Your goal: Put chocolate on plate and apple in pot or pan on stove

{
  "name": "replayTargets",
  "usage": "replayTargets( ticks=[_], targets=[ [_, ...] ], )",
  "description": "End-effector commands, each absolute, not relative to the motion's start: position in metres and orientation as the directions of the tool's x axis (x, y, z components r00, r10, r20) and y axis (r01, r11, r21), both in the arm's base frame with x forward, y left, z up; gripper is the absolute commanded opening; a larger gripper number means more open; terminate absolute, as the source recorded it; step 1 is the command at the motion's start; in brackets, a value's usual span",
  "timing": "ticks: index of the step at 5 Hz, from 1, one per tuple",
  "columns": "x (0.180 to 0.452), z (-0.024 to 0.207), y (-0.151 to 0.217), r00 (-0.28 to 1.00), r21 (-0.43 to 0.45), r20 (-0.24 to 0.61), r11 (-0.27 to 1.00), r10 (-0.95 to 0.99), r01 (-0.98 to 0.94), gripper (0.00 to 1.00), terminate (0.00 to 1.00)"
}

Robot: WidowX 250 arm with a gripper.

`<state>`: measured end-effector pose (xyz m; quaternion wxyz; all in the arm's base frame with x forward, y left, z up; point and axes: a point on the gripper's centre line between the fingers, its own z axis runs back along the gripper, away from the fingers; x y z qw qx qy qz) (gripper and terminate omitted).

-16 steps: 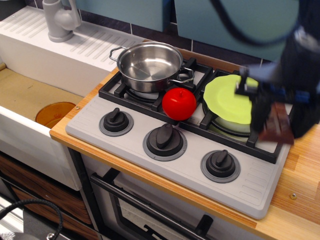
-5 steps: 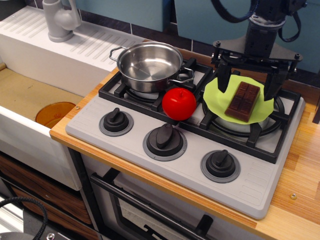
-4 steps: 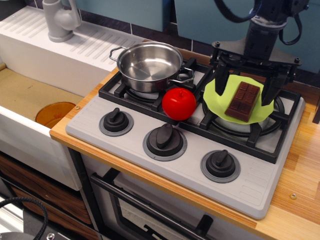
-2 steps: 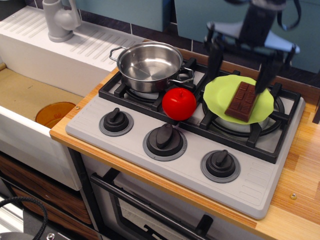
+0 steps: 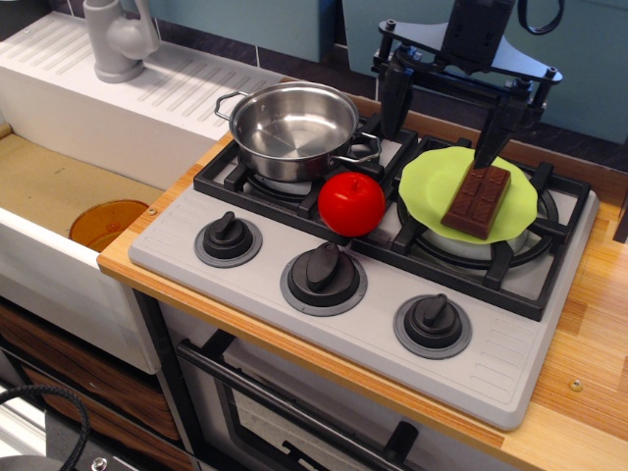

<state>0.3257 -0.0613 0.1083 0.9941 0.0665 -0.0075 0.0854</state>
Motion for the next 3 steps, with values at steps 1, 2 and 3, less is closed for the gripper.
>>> replayTargets(
  ticks=[1, 2, 3],
  targets=[
    [0.331, 0.134, -0.061, 0.981, 0.104, 0.093, 0.978, 0.171, -0.18, 1.0, 0.0],
    [0.329, 0.135, -0.033, 0.981, 0.152, 0.125, 0.974, 0.15, -0.168, 1.0, 0.0],
    [0.331, 0.132, -0.02, 0.978, 0.181, 0.151, 0.968, 0.145, -0.171, 1.0, 0.0]
  ],
)
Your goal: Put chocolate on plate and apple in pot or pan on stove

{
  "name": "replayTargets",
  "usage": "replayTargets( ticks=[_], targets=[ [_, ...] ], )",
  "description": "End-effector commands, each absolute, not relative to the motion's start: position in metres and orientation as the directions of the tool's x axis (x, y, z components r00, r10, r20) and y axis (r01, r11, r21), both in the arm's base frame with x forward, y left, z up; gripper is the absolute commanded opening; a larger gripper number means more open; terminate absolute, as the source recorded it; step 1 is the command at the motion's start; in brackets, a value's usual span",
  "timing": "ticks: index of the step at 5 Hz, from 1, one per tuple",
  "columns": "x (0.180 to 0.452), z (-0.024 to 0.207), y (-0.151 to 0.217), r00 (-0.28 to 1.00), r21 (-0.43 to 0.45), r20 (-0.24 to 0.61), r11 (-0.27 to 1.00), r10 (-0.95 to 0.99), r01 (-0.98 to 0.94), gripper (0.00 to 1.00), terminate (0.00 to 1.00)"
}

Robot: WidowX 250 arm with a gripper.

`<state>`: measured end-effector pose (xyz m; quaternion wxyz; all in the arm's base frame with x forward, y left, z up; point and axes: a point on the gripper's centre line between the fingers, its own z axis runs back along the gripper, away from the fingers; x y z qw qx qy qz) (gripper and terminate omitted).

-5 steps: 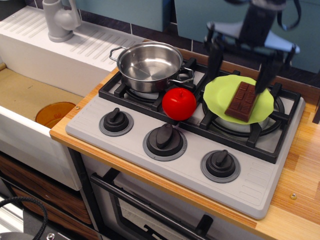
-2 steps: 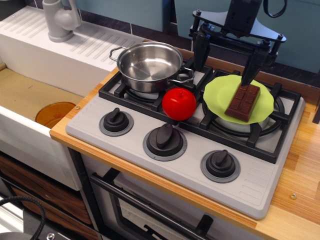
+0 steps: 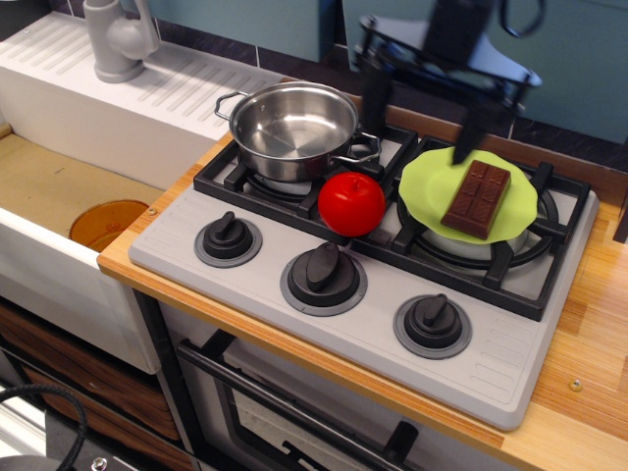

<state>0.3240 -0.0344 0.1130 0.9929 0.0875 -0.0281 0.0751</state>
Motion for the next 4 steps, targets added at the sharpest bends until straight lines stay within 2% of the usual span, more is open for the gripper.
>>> replayTargets(
  ticks=[1, 4],
  targets=[
    [0.331, 0.128, -0.014, 0.975, 0.188, 0.167, 0.966, 0.146, -0.177, 1.0, 0.0],
    [0.32, 0.113, -0.013, 0.963, 0.176, 0.186, 0.957, 0.196, -0.228, 1.0, 0.0]
  ],
)
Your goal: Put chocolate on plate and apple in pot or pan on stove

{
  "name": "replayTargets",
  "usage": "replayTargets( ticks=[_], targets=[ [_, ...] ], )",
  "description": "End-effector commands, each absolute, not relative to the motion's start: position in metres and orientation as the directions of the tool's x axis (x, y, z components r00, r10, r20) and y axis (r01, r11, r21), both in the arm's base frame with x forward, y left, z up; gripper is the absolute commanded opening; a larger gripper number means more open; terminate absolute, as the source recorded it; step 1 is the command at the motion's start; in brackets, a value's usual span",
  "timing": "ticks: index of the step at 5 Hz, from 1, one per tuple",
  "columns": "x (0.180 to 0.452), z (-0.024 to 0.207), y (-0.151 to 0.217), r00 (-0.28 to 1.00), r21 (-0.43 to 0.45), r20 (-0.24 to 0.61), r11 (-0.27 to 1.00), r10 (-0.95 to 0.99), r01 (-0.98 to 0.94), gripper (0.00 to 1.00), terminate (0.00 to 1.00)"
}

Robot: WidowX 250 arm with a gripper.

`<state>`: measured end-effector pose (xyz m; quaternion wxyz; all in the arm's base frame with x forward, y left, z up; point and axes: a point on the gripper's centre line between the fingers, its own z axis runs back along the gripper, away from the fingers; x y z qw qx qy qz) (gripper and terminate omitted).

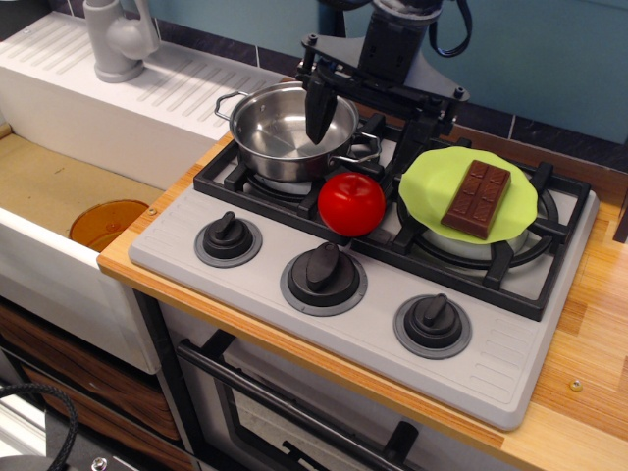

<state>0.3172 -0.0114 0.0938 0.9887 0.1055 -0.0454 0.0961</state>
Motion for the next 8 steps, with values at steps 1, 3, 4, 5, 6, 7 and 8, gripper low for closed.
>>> replayTargets(
  ticks=[1, 3, 4, 5, 6, 7, 8],
  targets=[
    [0.317, 0.105, -0.014, 0.961, 0.166, 0.194, 0.959, 0.197, -0.23, 1.0, 0.0],
    [0.319, 0.088, -0.01, 0.955, 0.148, 0.217, 0.96, 0.201, -0.236, 1.0, 0.0],
    [0.316, 0.08, -0.01, 0.95, 0.144, 0.224, 0.956, 0.219, -0.255, 1.0, 0.0],
    [0.312, 0.073, -0.013, 0.945, 0.131, 0.222, 0.953, 0.242, -0.275, 1.0, 0.0],
    [0.308, 0.066, -0.014, 0.942, 0.116, 0.227, 0.954, 0.246, -0.277, 1.0, 0.0],
    [0.308, 0.052, -0.018, 0.936, 0.107, 0.248, 0.953, 0.251, -0.284, 1.0, 0.0],
    [0.31, 0.044, -0.017, 0.934, 0.095, 0.257, 0.956, 0.247, -0.279, 1.0, 0.0]
  ],
)
